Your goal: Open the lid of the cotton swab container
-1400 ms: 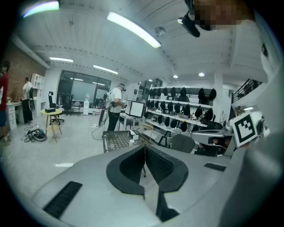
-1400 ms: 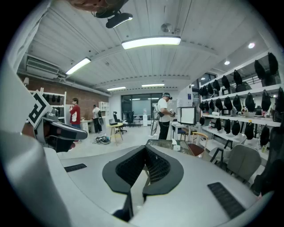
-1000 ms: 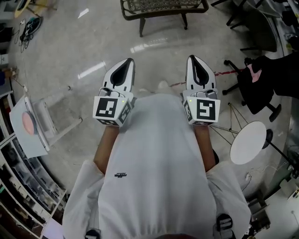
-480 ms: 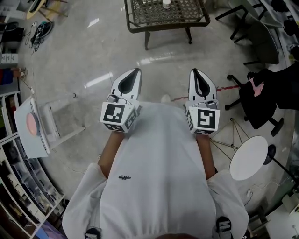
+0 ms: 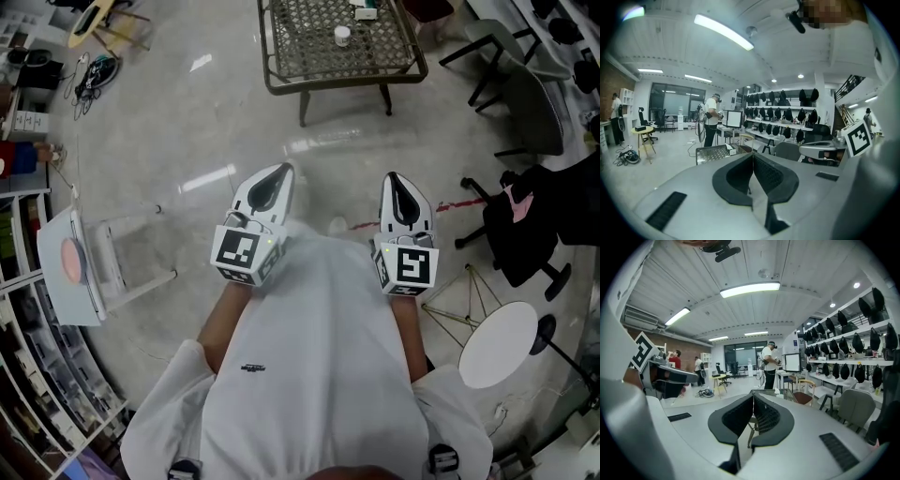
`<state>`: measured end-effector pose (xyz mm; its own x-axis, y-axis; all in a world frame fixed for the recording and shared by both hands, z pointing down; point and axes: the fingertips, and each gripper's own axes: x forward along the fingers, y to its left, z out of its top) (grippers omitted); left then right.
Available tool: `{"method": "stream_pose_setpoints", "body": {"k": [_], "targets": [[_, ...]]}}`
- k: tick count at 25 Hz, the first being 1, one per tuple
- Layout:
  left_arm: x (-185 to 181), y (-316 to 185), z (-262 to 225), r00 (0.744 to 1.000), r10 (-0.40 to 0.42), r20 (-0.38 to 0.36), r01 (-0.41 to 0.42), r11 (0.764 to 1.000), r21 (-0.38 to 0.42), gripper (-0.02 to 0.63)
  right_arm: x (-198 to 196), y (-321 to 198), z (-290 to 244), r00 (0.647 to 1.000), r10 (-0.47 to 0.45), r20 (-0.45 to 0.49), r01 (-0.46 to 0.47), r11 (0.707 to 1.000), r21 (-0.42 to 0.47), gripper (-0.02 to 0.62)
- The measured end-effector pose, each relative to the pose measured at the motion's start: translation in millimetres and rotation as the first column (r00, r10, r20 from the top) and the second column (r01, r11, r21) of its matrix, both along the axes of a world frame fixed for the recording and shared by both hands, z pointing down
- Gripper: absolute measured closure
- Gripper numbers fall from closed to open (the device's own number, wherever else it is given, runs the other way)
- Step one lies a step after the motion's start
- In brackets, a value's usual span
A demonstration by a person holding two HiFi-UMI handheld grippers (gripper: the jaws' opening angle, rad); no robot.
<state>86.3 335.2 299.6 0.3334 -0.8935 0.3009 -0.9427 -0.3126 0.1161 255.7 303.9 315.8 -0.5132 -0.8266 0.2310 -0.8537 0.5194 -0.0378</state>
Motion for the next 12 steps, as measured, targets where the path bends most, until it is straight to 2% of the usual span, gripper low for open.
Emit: {"method": "stream_pose_setpoints", "body": {"k": [6,12], "targets": [[-24.2,-42.3,3.2,0.999,0.032,-0.021,-0.032,0.999,-0.005,0.601,-35.0,-34.3,-1.5,1.000,-0.017,-0.012,0.017,1.000,0.015,0.595],[-48.4,-124.7,11.1,0.996,0.087,-0.034,-0.087,0.996,-0.014,0.601,-72.9,-102.2,-13.0,0.999,-0.023,0.029,0.021,0.997,0.070,0.595]]}}
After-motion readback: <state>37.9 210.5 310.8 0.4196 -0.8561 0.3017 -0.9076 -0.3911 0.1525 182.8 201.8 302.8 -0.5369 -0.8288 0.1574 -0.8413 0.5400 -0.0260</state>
